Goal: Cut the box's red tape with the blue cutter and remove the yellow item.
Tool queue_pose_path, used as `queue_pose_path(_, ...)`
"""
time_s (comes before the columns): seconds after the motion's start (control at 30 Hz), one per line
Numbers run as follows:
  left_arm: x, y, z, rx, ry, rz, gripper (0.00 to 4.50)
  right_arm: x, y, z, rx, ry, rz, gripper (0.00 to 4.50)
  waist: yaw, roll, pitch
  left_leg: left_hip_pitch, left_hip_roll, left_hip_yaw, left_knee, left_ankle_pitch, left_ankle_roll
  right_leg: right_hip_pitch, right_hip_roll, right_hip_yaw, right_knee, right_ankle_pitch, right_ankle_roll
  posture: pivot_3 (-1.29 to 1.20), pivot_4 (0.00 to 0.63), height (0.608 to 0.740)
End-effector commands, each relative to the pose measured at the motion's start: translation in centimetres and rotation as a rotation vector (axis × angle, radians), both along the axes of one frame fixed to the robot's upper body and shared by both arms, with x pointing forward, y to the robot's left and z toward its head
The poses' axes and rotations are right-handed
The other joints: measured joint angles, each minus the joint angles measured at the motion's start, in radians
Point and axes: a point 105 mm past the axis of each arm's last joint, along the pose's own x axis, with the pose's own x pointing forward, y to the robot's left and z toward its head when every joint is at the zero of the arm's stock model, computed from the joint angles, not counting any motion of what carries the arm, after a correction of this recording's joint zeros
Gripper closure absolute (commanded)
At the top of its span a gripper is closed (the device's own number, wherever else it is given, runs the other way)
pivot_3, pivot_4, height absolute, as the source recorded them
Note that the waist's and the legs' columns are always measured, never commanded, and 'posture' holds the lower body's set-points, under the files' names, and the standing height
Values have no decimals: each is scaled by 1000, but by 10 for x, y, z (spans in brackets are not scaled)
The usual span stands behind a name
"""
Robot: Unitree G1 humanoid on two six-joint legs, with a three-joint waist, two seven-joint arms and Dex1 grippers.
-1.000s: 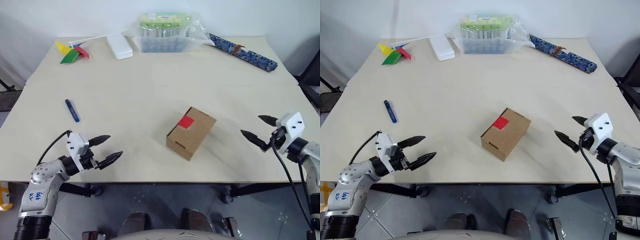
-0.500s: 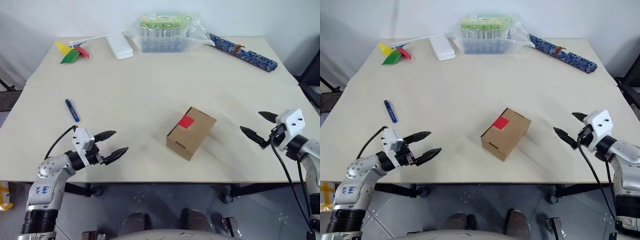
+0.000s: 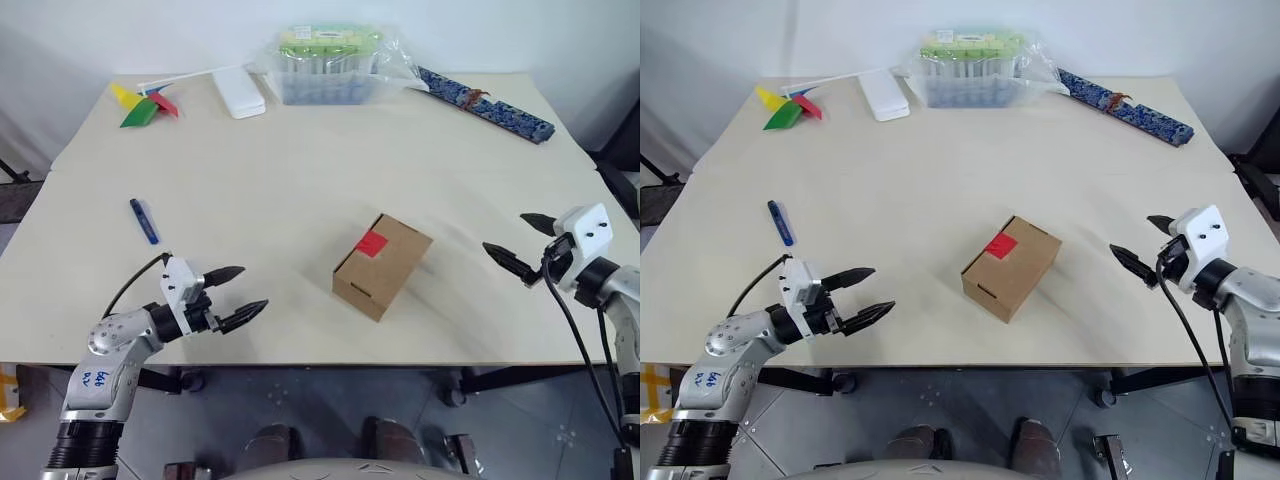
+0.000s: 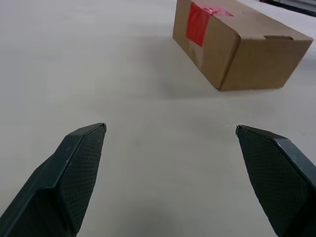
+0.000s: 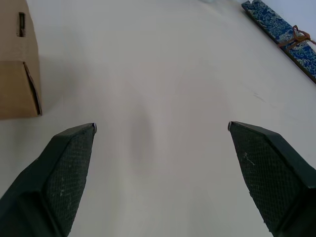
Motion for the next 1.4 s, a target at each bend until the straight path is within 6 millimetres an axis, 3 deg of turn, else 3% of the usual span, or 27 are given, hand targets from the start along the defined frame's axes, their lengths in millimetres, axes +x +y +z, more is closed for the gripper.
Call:
queue_pose_path(0.03,-1,-2,5,33,-30,6,26,1,7,14,-56,-33,31,0,0,0,0,0,0,0,0,0,0,0,0,0,0,0,0,0,150,740)
queue_pose_path(0.37,-8,-17,7,20,-53,-62,26,10,13,20,-108,-38,62,0,0,0,0,0,0,0,0,0,0,0,0,0,0,0,0,0,150,740)
queue_pose_path(0.47,-14,-21,3,16,-16,-81,597,13,13,22,-110,-42,62,611,-1,0,0,0,0,0,0,0,0,0,0,0,0,0,0,0,150,740)
queue_pose_path(0.83,-25,-33,-1,40,87,-140,3922,29,34,18,-84,2,106,4394,-3,0,0,0,0,0,1,0,0,0,0,0,0,0,0,0,150,740)
queue_pose_path(0.9,-29,-40,0,35,109,-177,4490,33,38,19,-79,8,118,4500,-2,0,0,0,0,0,1,0,0,0,0,1,0,0,0,0,150,740)
queue_pose_path(1.2,-42,-69,3,-4,180,-333,4490,53,68,12,-63,44,194,4500,-4,0,0,0,0,0,1,0,0,0,0,0,0,0,0,0,150,740)
queue_pose_path(1.4,-35,-91,1,-8,187,-384,4490,67,89,4,-88,85,243,4500,-3,0,0,-1,-1,0,2,0,0,0,1,0,0,0,0,0,150,740)
